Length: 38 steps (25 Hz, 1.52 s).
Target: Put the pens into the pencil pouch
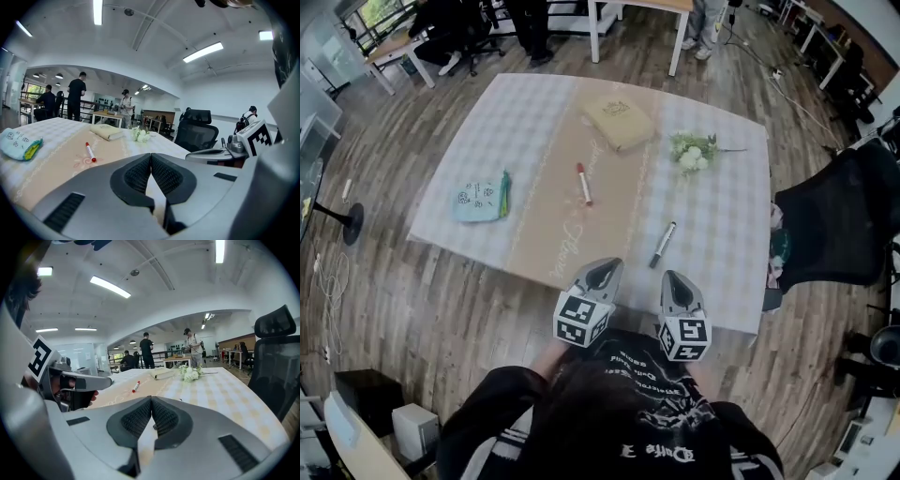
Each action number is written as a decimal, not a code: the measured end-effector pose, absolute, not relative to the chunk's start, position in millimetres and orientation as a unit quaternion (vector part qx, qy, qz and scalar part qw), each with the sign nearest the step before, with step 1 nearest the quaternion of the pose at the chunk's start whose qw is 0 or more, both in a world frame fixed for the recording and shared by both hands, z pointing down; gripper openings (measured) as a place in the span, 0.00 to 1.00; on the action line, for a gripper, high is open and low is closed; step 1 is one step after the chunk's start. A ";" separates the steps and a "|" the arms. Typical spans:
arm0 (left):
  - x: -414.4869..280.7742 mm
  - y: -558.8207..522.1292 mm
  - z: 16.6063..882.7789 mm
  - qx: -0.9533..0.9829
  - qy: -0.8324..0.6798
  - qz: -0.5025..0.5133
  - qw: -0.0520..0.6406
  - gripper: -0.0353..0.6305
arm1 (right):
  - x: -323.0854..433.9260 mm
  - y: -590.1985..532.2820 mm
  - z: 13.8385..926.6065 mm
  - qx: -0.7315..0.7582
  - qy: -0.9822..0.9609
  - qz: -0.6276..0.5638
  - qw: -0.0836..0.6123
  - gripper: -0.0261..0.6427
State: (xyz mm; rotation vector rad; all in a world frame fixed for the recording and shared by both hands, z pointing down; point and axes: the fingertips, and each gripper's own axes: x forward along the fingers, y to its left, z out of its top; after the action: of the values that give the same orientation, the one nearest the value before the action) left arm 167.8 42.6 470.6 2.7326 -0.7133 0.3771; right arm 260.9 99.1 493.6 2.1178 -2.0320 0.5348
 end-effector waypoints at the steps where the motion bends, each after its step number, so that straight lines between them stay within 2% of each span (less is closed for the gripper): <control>1: 163.5 33.7 471.3 0.949 -0.248 0.130 0.148 0.08 | 258.7 92.9 494.2 0.712 -0.674 0.179 0.081 0.05; 7: 143.3 -9.4 473.2 0.946 -0.252 0.119 0.167 0.08 | 256.3 63.0 500.2 0.737 -0.642 0.189 0.094 0.06; 9: 135.5 -18.6 475.5 0.943 -0.260 0.115 0.174 0.08 | 251.5 55.9 506.4 0.729 -0.646 0.200 0.107 0.18; 13: 124.1 -30.1 477.2 0.938 -0.281 0.117 0.166 0.08 | 252.3 45.9 514.5 0.727 -0.639 0.223 0.114 0.26; 15: 121.8 -36.9 476.8 0.936 -0.290 0.117 0.159 0.08 | 256.2 37.6 521.7 0.730 -0.631 0.236 0.115 0.34; 17: 118.8 -43.3 477.2 0.932 -0.303 0.112 0.166 0.08 | 261.8 32.0 529.8 0.735 -0.620 0.250 0.117 0.38; 28: 100.0 -76.2 468.7 0.901 -0.382 0.114 0.170 0.08 | 303.2 10.8 571.1 0.735 -0.566 0.351 0.125 0.36; 38: 80.6 -69.5 480.4 0.883 -0.415 0.130 0.175 0.08 | 308.8 10.8 604.6 0.732 -0.509 0.429 0.144 0.35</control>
State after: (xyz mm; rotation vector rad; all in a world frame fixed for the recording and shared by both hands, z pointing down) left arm 80.6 -69.5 480.4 2.5033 -1.1763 0.3692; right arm 308.8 10.8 604.6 2.1096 -1.4682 1.2353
